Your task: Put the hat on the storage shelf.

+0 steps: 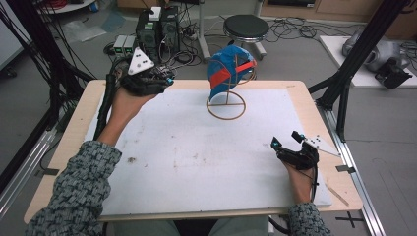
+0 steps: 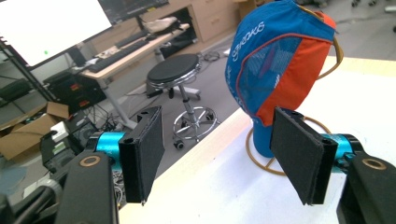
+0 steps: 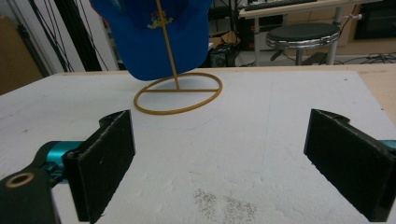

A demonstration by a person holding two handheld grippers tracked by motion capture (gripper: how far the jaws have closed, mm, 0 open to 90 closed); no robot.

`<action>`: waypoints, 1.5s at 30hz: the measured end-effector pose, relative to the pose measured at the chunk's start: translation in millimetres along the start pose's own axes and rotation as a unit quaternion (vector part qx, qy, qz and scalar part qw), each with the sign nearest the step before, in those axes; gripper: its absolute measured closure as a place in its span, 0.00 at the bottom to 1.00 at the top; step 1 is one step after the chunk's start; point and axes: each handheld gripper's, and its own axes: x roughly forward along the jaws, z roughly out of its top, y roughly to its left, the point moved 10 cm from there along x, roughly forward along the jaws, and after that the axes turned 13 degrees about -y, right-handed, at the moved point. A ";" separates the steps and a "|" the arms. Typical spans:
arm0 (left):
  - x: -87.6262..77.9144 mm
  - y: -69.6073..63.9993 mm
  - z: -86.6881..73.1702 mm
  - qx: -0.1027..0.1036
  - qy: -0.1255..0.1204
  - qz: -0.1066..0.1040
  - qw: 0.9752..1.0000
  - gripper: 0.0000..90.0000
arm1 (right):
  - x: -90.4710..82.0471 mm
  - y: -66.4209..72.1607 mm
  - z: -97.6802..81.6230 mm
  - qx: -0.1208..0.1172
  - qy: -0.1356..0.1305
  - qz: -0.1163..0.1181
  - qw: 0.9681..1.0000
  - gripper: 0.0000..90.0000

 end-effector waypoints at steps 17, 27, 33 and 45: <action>-71.2 13.7 -70.0 -0.064 -0.017 0.082 0.994 0.36 | 0.5 0.2 0.1 -0.001 -0.001 -0.001 1.000 0.09; -103.8 11.0 -106.2 -0.087 -0.017 0.108 0.990 0.35 | 0.7 0.2 0.4 0.000 -0.002 -0.001 1.000 0.09; -115.4 8.3 -125.6 -0.095 -0.010 0.113 0.989 0.35 | 0.6 -0.3 1.3 -0.002 -0.005 -0.003 1.000 0.09; -127.5 9.8 -143.4 -0.106 -0.002 0.129 0.986 0.35 | 0.7 -0.1 1.7 -0.003 -0.006 -0.004 1.000 0.09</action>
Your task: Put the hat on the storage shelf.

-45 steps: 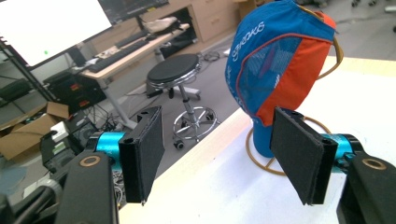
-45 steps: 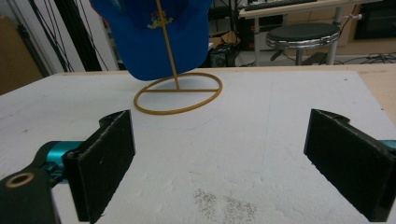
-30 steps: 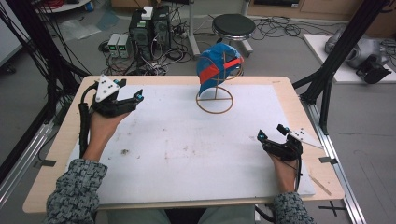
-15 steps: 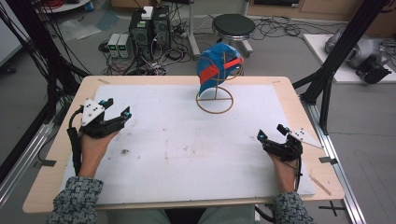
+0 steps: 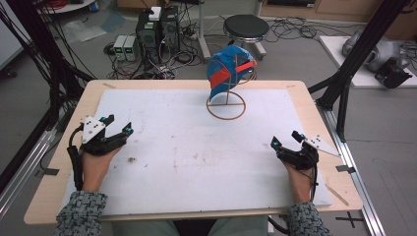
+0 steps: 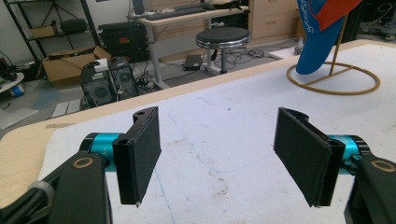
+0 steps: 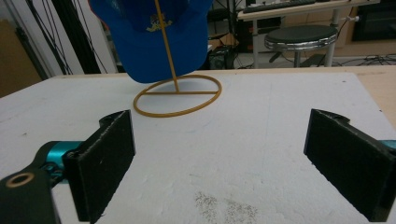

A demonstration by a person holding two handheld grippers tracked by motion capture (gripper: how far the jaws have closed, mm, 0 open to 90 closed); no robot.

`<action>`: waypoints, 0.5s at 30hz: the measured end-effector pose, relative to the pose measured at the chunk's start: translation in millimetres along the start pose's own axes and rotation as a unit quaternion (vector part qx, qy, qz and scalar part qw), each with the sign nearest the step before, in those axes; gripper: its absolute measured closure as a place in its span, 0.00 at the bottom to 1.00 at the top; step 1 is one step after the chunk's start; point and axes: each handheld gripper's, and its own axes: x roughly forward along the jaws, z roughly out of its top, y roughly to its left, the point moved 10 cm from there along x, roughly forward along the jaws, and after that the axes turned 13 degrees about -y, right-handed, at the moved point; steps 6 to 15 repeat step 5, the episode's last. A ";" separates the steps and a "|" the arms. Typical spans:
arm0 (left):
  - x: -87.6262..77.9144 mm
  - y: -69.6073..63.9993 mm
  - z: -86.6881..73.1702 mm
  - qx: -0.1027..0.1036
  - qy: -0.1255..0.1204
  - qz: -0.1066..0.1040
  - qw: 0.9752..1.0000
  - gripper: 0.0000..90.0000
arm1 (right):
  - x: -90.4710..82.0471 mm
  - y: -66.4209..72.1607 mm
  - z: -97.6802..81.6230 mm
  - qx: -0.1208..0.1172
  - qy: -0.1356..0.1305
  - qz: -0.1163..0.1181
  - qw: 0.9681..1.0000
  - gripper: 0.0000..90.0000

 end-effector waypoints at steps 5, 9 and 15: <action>-1.9 2.2 -1.9 -0.003 0.001 0.004 1.000 0.35 | -0.6 -0.6 -0.2 0.000 0.001 -0.001 1.000 0.09; -1.9 2.2 -1.9 -0.003 0.001 0.004 1.000 0.35 | -0.6 -0.6 -0.2 0.000 0.001 -0.001 1.000 0.09; -1.9 2.2 -1.9 -0.003 0.001 0.004 1.000 0.35 | -0.6 -0.6 -0.2 0.000 0.001 -0.001 1.000 0.09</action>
